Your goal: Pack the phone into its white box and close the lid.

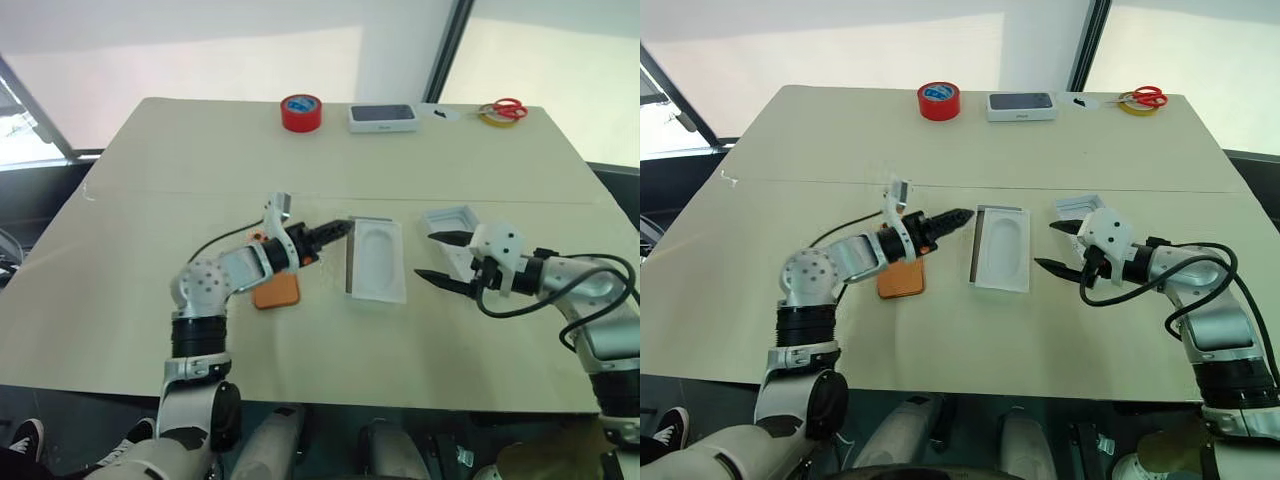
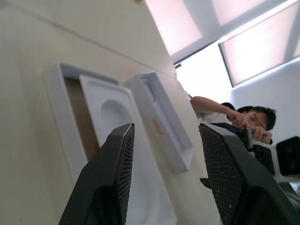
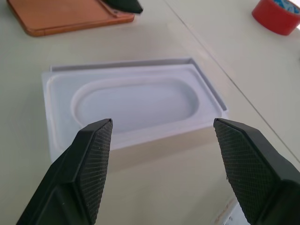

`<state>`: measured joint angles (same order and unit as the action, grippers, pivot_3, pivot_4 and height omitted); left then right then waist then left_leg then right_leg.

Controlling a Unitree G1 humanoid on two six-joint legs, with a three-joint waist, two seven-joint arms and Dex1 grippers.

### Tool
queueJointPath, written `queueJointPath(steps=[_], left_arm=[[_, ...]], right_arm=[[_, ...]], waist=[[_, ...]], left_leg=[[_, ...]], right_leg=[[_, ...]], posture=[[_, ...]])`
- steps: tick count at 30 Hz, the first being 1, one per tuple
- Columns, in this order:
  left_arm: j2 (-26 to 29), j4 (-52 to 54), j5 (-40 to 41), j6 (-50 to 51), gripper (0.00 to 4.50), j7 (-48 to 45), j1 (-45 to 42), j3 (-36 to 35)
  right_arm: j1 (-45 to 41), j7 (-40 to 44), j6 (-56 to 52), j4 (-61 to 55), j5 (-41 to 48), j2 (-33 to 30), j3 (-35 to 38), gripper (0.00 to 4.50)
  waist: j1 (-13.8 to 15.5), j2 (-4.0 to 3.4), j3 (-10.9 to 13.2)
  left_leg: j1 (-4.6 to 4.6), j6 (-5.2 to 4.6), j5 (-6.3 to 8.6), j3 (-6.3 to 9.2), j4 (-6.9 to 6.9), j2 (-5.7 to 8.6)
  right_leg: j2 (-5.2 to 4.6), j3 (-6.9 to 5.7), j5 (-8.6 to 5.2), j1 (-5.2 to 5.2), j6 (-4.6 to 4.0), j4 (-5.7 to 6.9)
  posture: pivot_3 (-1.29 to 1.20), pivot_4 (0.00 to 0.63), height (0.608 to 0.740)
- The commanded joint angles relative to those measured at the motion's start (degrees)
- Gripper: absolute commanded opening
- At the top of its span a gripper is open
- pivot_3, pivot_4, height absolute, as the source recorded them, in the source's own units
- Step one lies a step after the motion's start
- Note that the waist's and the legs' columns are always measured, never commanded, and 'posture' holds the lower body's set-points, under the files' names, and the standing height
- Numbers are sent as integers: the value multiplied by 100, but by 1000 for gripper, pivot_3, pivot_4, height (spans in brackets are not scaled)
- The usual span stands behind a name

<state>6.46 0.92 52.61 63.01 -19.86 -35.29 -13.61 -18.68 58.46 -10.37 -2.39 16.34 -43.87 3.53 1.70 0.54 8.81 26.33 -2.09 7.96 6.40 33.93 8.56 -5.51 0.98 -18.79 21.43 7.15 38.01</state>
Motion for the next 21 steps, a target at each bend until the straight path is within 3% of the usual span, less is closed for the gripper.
queueJointPath(steps=[1,4,5,8,12,21], left_arm=[[892,962,-803,-1329,2343,-1197,474,501],[1608,1080,-1442,-2414,2343,-1991,966,751],[1855,1056,-1574,-2725,2343,-2329,1138,760],[2341,976,-2146,-3919,2343,-2999,1543,808],[2776,891,-1975,-4080,2343,-3617,1974,609],[2611,1024,-2078,-4368,2343,-3196,2114,511]], right_arm=[[-395,-209,9,-14,-173,234,-268,1803],[-555,-284,256,129,-682,361,-746,264],[-622,-318,286,210,-897,403,-960,117],[-820,-486,473,511,-1523,480,-1442,117],[-1261,-527,714,976,-1906,755,-1851,117],[-2104,-620,1636,2140,-2948,1162,-2643,117]], waist=[[-95,-2,-1],[-109,-5,-2],[-106,-7,-1],[-89,-12,3],[-112,-15,5],[-123,-15,5]], left_leg=[[-2,5,-3,0,-5,-1],[-10,25,-16,-1,-26,-2],[-10,14,-8,0,-26,-2],[-10,12,-7,-3,-32,-1],[-9,14,-8,-3,-45,1],[-11,34,-22,2,-75,-3]], right_leg=[[1,0,0,0,-1,0],[0,3,-1,2,-4,-1],[1,3,-2,4,-5,-1],[0,8,-11,11,-25,-2],[-2,10,-10,16,-27,-3],[5,11,2,37,-6,8]], posture=[[0,150,736],[0,150,736],[0,150,736],[0,150,736],[0,150,736],[0,150,736]])
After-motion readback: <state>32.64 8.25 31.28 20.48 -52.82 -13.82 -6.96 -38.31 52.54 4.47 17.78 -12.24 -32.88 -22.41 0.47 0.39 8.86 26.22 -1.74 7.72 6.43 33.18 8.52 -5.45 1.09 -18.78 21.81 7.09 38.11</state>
